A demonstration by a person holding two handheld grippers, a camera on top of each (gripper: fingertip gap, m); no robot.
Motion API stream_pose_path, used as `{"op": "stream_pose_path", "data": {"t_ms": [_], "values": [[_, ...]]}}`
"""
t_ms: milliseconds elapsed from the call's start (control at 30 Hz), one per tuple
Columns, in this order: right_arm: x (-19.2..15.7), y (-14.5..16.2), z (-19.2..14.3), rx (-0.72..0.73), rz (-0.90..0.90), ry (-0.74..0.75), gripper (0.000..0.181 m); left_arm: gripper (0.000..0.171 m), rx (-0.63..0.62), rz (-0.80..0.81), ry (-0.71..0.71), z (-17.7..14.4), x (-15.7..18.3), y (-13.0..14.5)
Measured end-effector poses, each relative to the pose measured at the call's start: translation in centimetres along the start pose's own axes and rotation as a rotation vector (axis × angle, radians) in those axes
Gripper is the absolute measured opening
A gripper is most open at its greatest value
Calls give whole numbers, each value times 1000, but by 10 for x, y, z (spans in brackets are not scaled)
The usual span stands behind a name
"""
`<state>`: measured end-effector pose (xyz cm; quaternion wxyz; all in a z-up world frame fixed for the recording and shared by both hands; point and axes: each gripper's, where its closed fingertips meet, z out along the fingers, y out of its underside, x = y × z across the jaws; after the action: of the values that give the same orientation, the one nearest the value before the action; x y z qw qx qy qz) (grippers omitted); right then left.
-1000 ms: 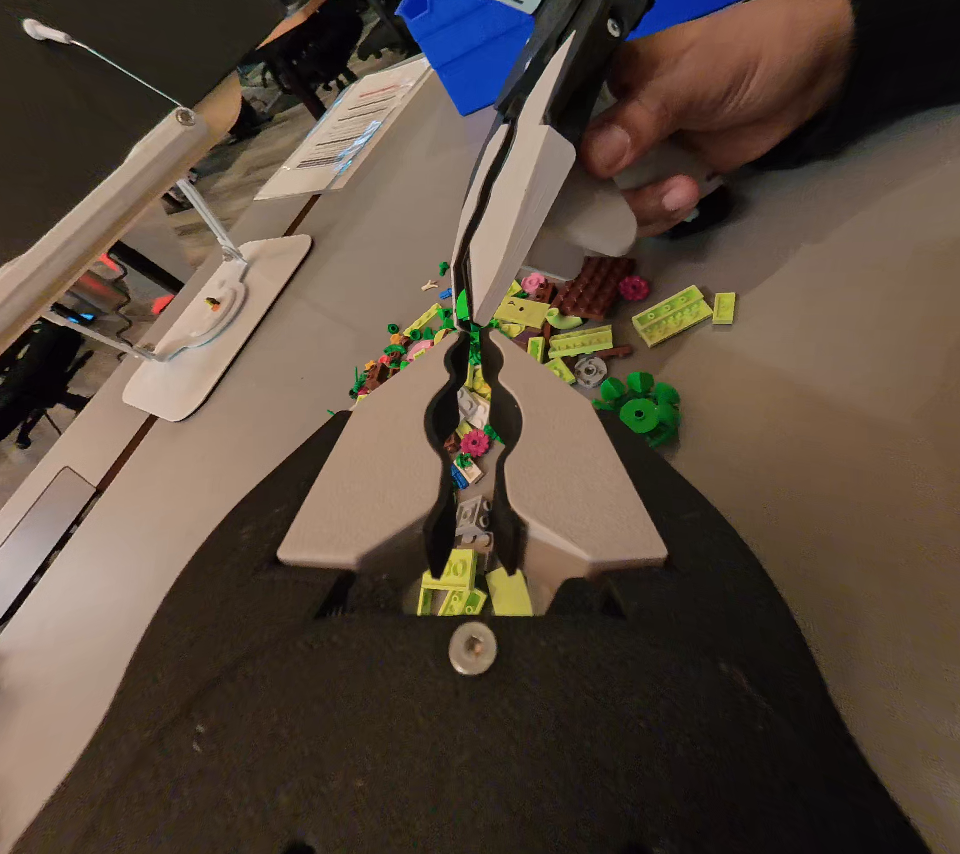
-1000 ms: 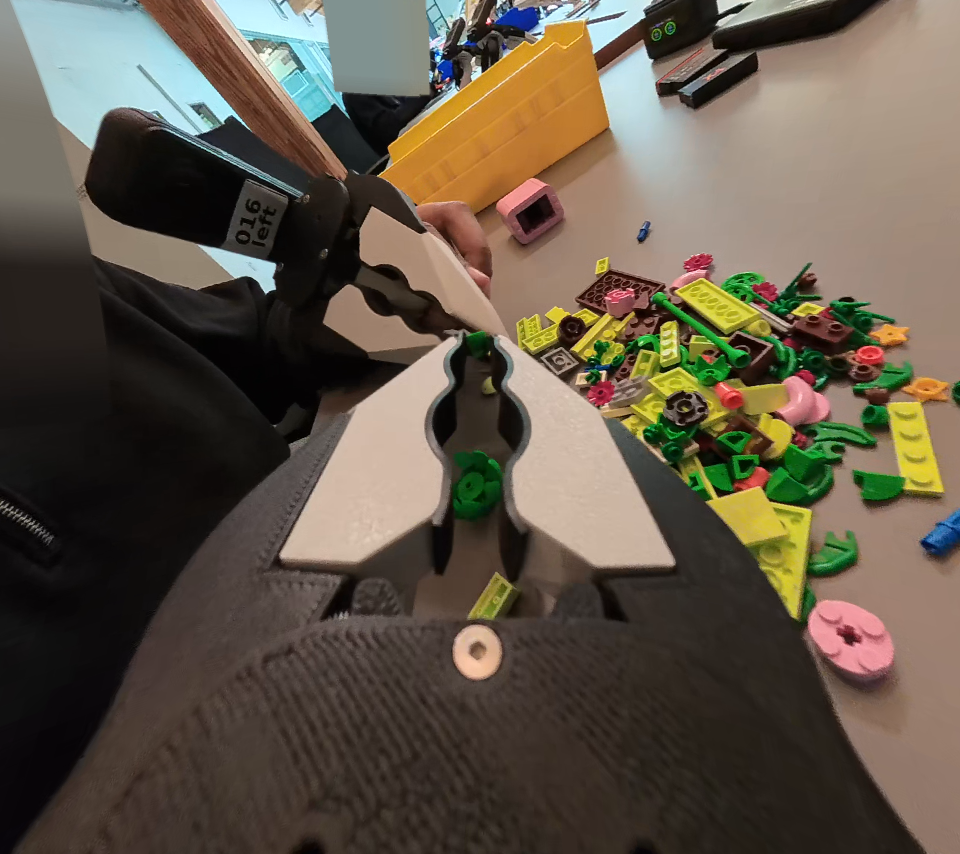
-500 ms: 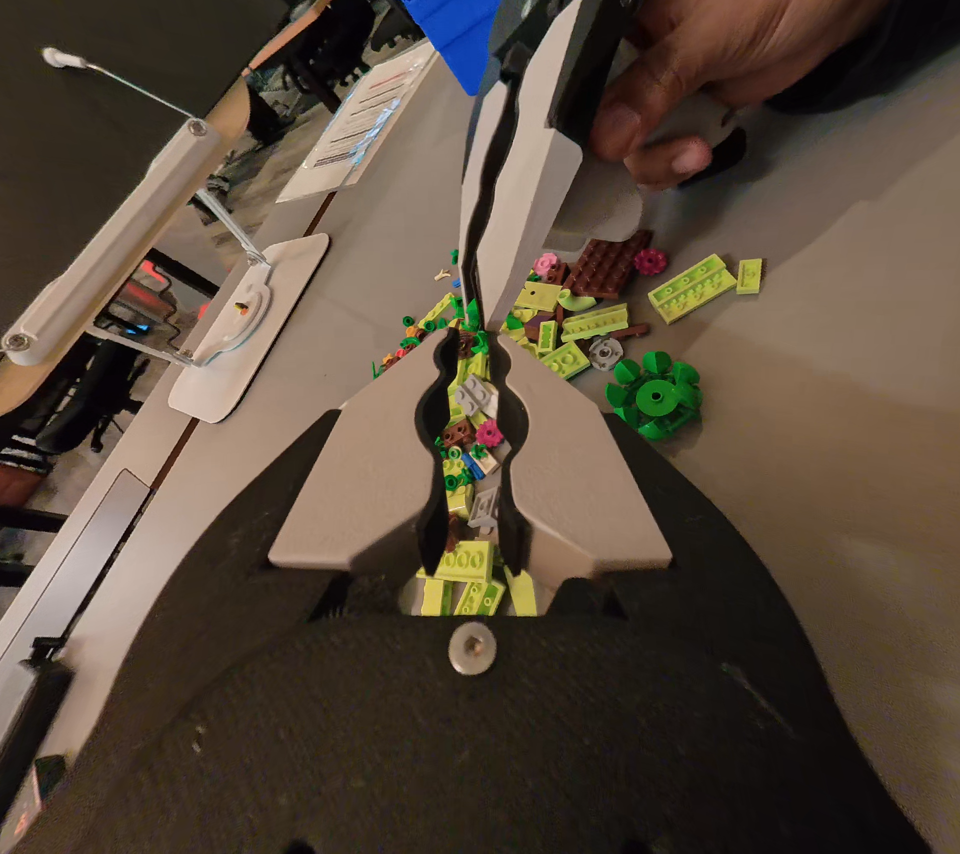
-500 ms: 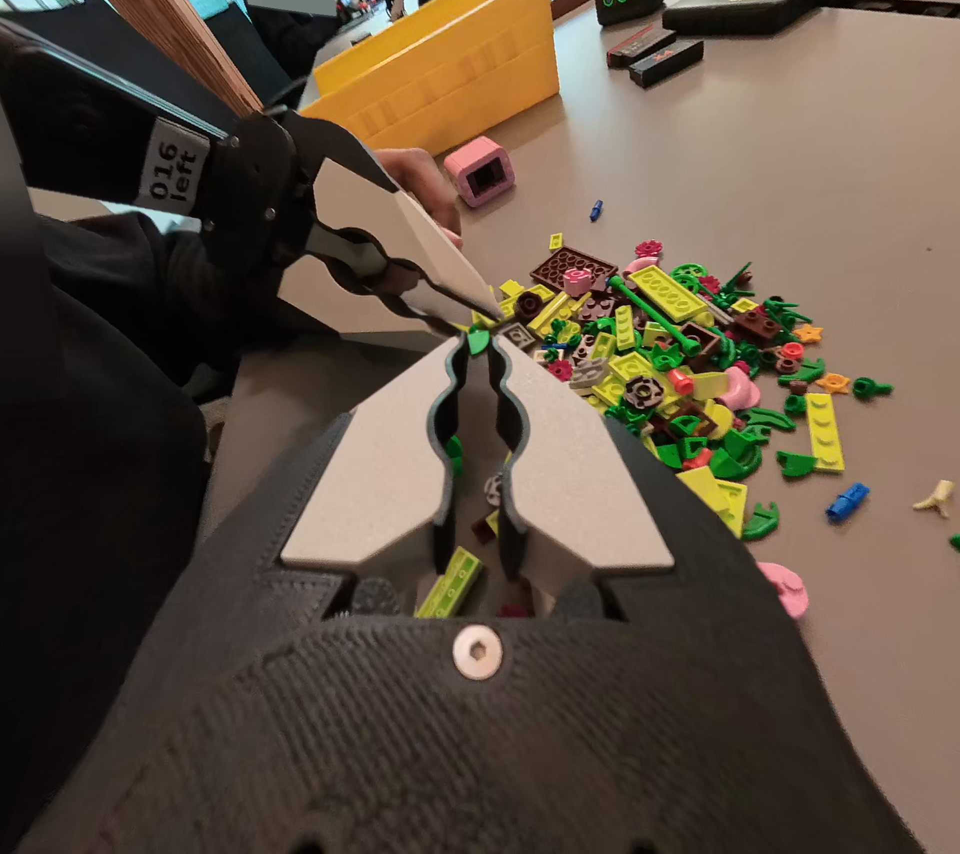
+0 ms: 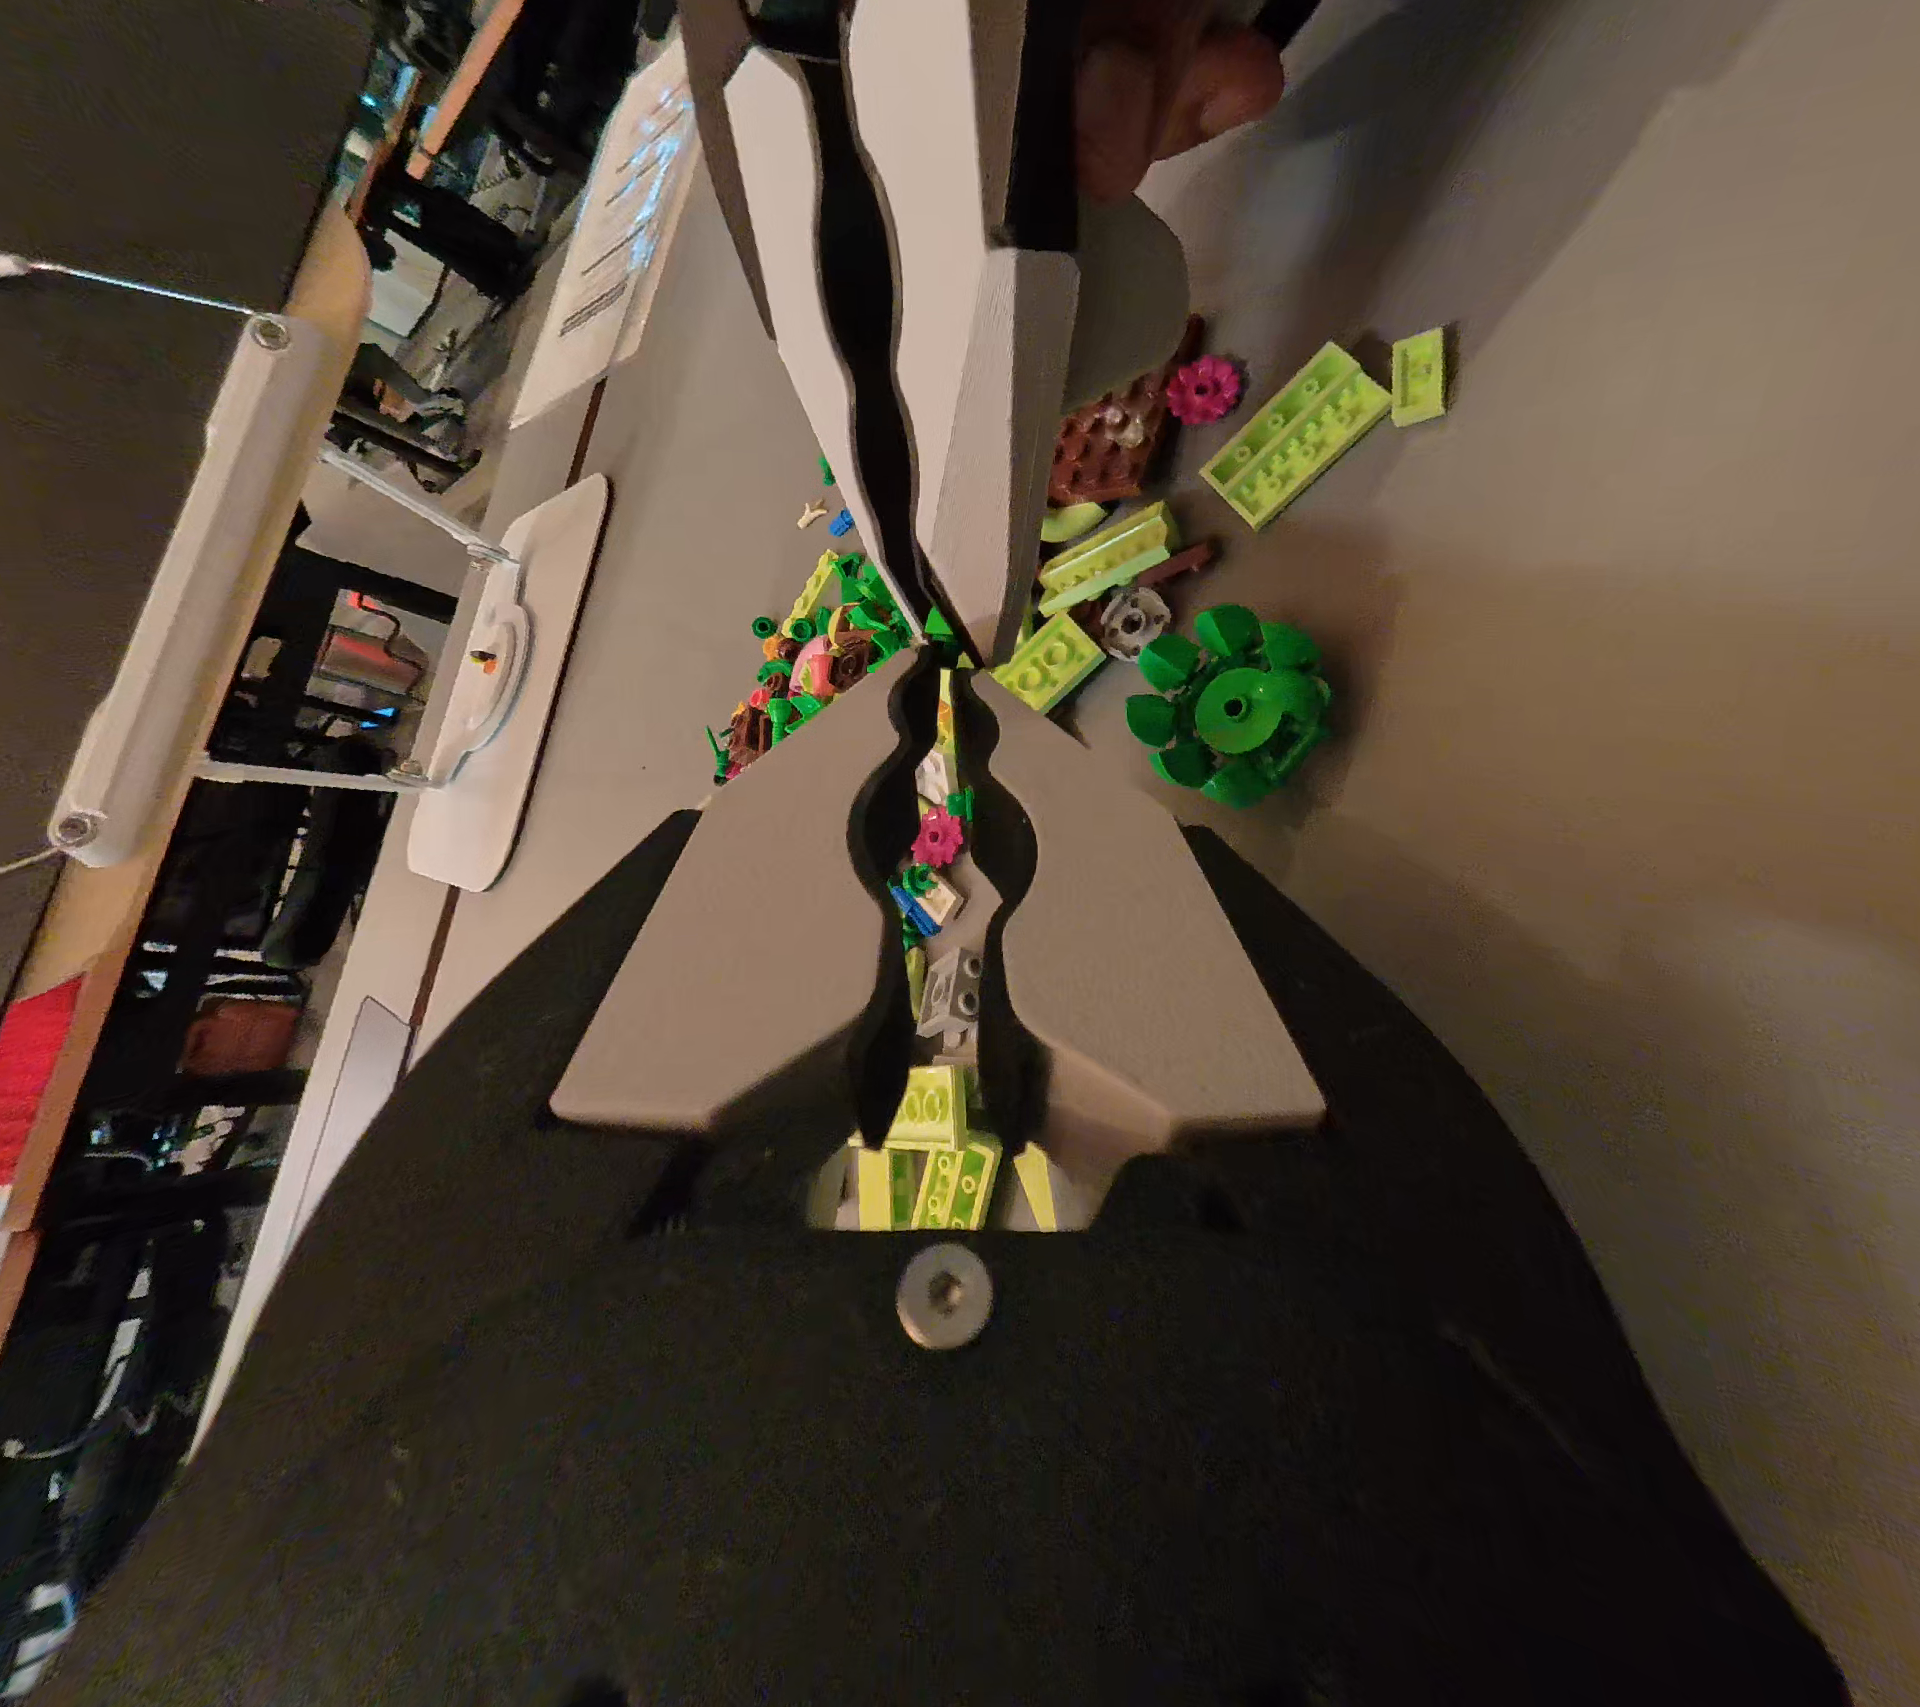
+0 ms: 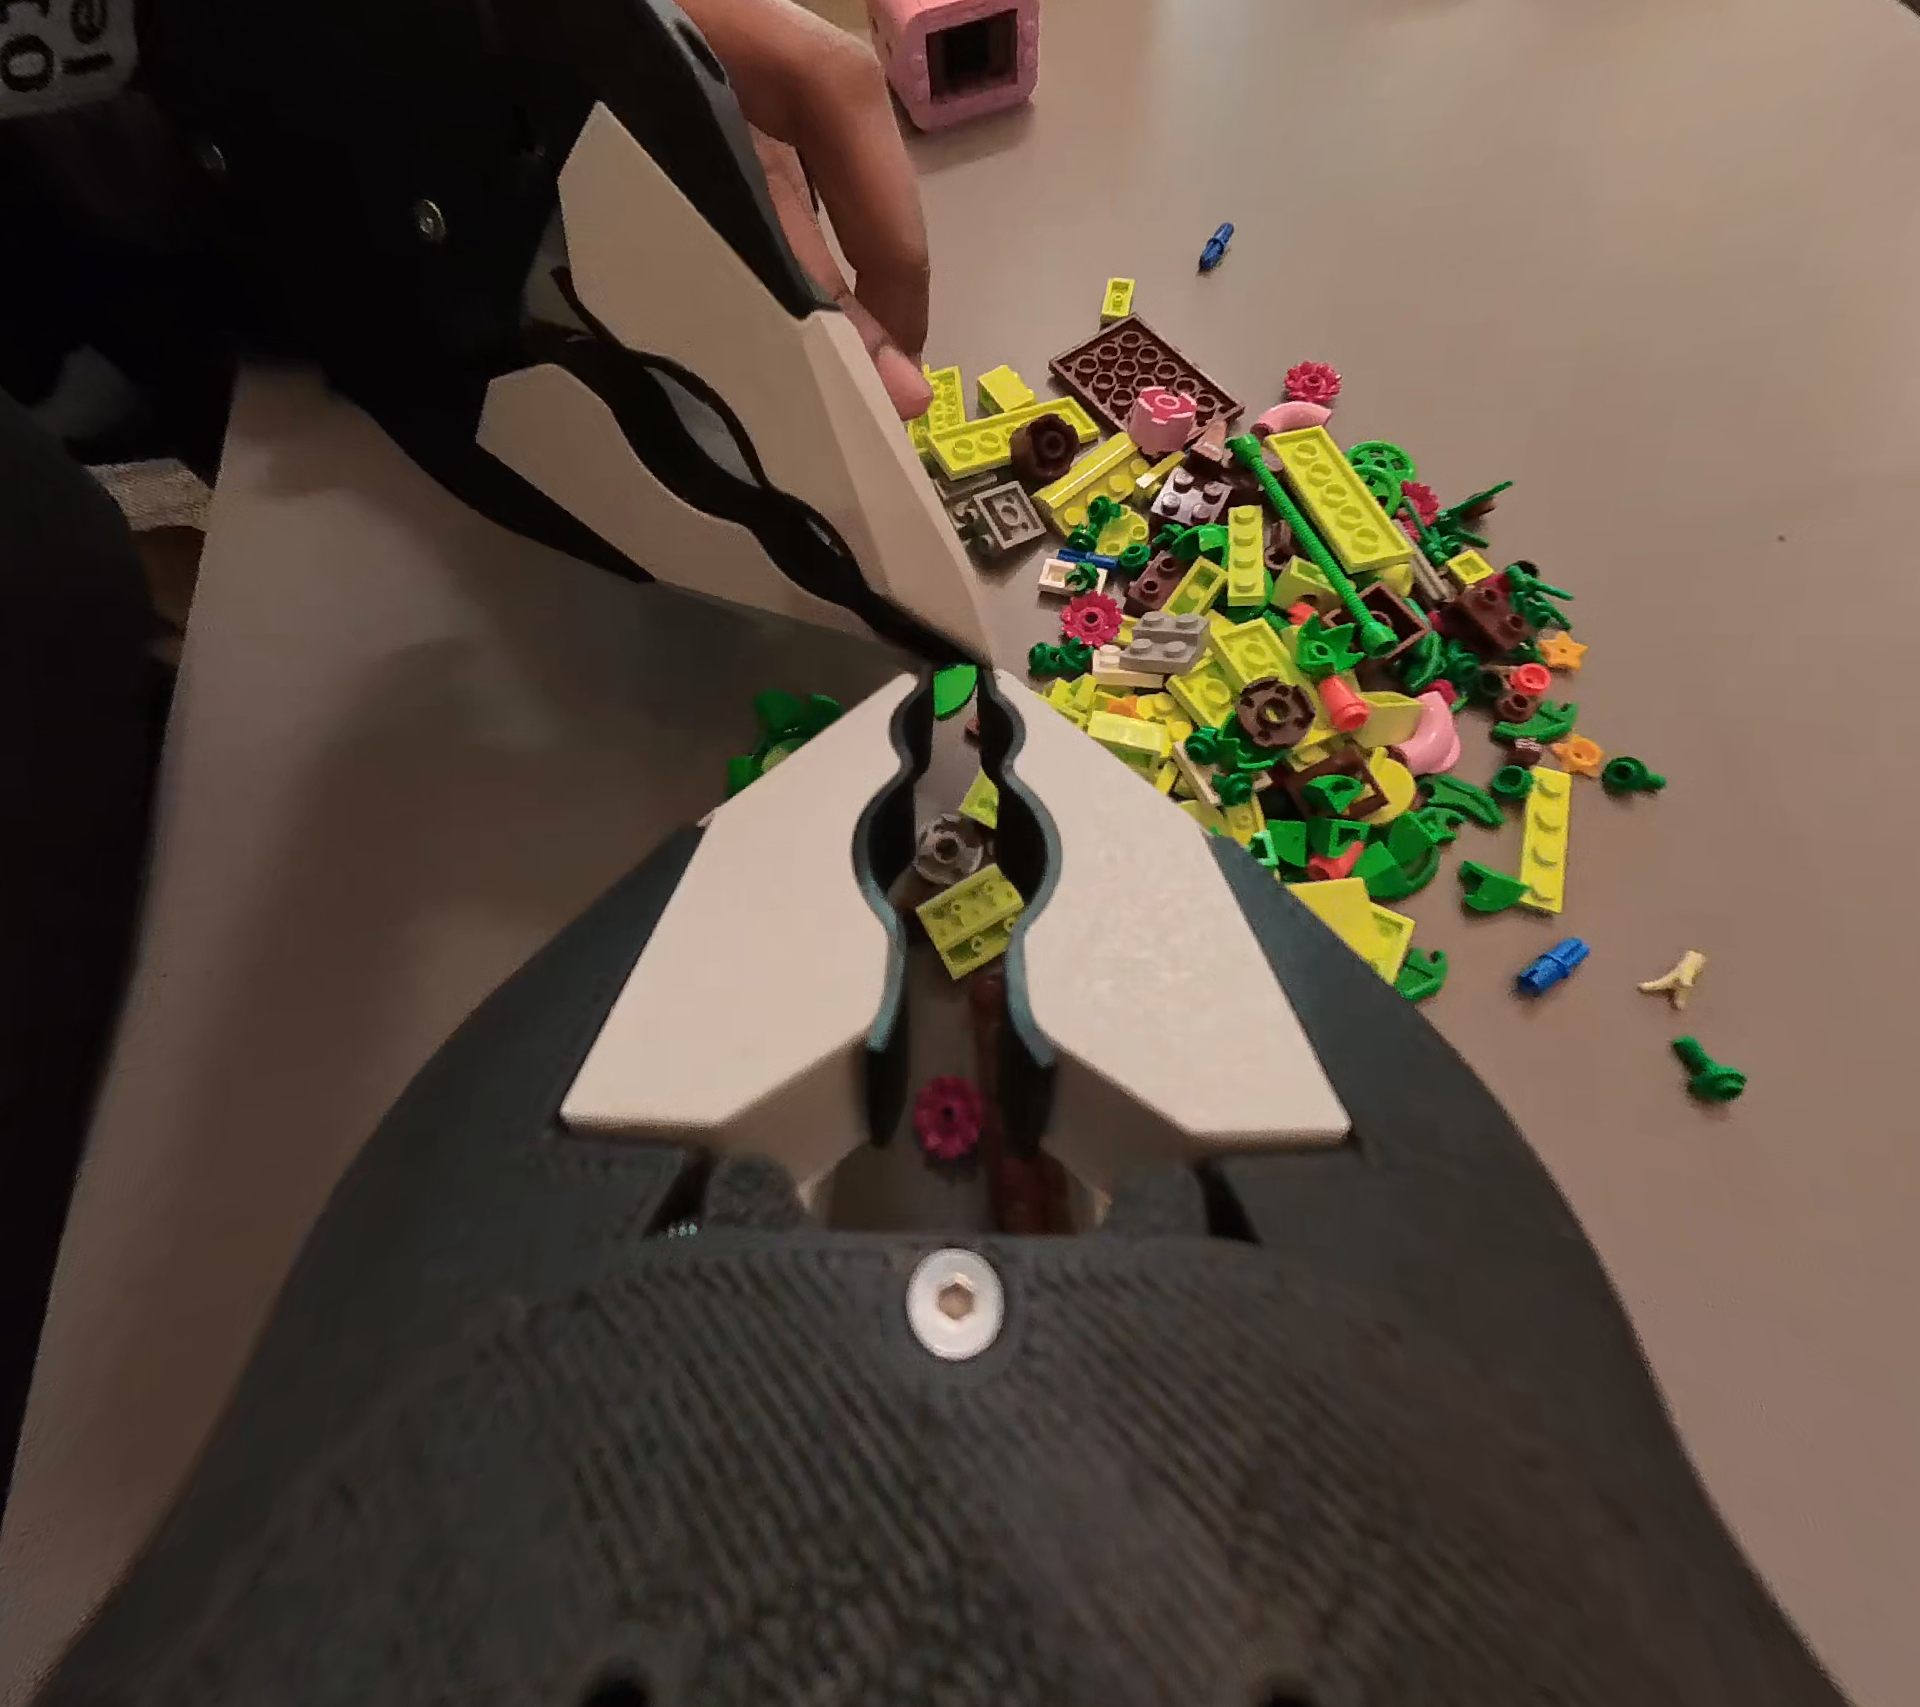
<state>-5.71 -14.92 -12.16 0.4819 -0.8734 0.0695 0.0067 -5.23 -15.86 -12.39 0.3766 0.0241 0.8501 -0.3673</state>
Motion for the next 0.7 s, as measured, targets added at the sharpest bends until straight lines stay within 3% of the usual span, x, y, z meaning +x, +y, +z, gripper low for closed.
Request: {"op": "stream_pose_path", "data": {"t_ms": [200,333,400,567,633,700], "values": [[-2,-19,-11,138,82,-78,19,0,55,-128,-23,-5,-14,-4],[1,-30,-18,226,152,-105,15,0,91,-208,-14,-8,-20,-6],[7,-26,-18,215,169,-90,9,0,86,-221,-16,-8,-21,-4],[21,-28,-30,240,164,-41,14,0,59,-238,-8,-6,-23,5],[11,-28,-35,231,145,-121,16,0,74,-277,12,-6,-22,5],[-11,-12,-34,116,66,-242,17,0,89,-328,32,-6,-23,5]]}}
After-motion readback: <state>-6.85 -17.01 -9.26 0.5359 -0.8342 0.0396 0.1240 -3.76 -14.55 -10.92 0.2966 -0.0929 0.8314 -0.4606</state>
